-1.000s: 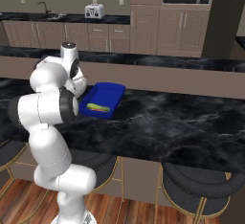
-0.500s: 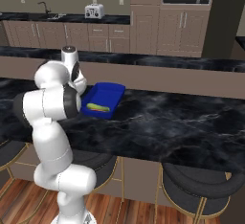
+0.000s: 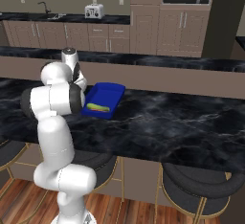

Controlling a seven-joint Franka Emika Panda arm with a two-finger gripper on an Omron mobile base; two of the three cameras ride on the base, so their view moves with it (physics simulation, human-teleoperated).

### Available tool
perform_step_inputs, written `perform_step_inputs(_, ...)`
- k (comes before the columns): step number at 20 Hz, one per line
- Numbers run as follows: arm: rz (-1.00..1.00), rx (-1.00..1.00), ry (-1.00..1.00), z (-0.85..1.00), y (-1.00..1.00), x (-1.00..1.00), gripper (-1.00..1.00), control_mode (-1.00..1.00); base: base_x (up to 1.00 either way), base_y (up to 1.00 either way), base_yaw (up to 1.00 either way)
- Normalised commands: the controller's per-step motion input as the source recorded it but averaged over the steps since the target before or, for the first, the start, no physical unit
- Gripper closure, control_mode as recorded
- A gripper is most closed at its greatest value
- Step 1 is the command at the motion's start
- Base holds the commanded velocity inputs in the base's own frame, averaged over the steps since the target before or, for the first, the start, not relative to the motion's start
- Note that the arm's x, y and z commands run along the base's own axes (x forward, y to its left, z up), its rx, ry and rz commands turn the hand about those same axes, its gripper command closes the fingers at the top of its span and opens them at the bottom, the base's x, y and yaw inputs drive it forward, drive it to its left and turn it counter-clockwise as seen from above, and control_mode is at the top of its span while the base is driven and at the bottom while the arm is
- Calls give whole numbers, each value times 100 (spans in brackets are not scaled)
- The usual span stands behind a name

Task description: Place the two vegetables and bowl onto the tray for setting up a vegetable dip station.

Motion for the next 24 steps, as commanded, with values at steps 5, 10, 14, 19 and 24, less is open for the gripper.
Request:
perform_step_inputs(5, 0, -1, -2, -11, 17, 30, -100, -100, 0, 0, 0)
perform_step_inputs(10, 0, 0, -1, -21, 11, 27, -100, -100, 0, 0, 0)
perform_step_inputs(14, 0, 0, 0, -17, 8, 29, -100, -100, 0, 0, 0)
perform_step_inputs(19, 0, 0, 0, -21, 2, 34, -100, -100, 0, 0, 0)
perform_step_inputs(24, 0, 0, 0, -16, 3, 26, -100, -100, 0, 0, 0)
